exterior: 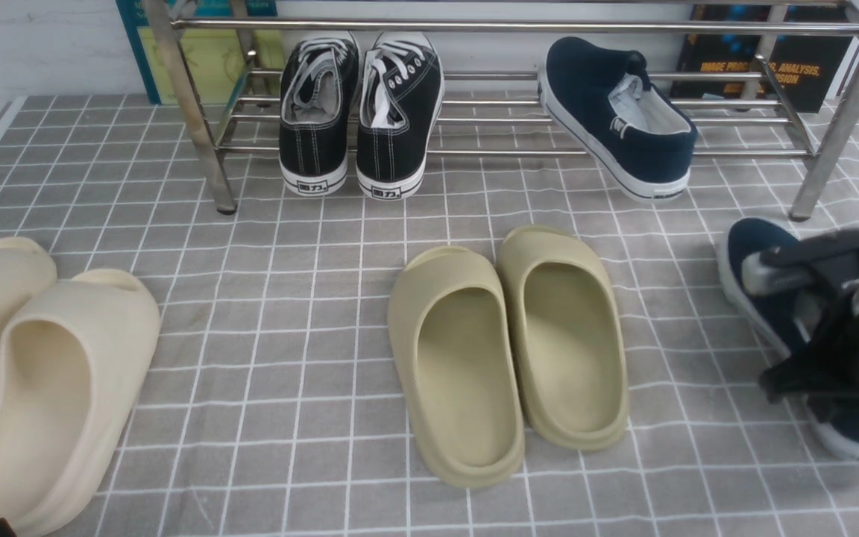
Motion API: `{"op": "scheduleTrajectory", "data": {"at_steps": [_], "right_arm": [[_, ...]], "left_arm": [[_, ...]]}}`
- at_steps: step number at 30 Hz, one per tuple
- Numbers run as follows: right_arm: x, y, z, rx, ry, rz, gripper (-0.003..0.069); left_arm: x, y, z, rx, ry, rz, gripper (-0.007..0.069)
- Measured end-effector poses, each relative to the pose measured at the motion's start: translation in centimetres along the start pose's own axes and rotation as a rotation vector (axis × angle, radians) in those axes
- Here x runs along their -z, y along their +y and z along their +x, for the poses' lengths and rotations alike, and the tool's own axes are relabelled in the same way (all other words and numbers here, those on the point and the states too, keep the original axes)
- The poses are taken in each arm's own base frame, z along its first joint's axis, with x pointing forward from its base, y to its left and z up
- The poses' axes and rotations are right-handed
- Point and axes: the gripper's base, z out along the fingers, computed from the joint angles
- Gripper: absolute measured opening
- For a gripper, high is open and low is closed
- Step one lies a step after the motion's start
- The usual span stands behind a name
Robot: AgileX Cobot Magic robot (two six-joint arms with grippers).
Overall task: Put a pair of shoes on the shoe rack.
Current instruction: Use the right arm to grab the shoe closest to it, then use the right arm to put a shoe into the shoe rack
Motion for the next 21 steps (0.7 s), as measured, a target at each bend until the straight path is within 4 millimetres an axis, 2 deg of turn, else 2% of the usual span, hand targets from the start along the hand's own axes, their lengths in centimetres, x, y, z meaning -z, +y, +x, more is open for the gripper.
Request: {"op": "scheduleTrajectory", "data": {"at_steps": [3,6,9,13,15,18,19,21], "right_arm": [[3.6,-0.3,-1.1,0.004,-0.049,0.005,0.0037],[5.8,-0.5,-2.3,0.018,-0.116,0.007,0.0037],[7.1,-0.5,-3.5,0.04,-0.178,0.006,0.0037],[7.9,-0.6,-5.0,0.049,-0.217,0.015,0.0037],[8.0,-0.8,-6.5,0.058,-0.228,0.036,0.0037],[7.4,-0.9,-8.5,0.072,-0.21,0.065,0.0037],[7.3,-0.9,-8.6,0.073,-0.206,0.066,0.0037],[6.3,-0.9,-10.1,0.085,-0.181,0.075,0.0037]], "left_arm": [[0.0,0.0,0.0,0.0,0.0,0.0,0.0232],[0.0,0.0,0.0,0.0,0.0,0.0,0.0232],[0.0,0.0,0.0,0.0,0.0,0.0,0.0232],[0.0,0.0,0.0,0.0,0.0,0.0,0.0232],[0.0,0.0,0.0,0.0,0.0,0.0,0.0232],[0.0,0.0,0.0,0.0,0.0,0.0,0.0232],[0.0,0.0,0.0,0.0,0.0,0.0,0.0232],[0.0,0.0,0.0,0.0,0.0,0.0,0.0232]]}}
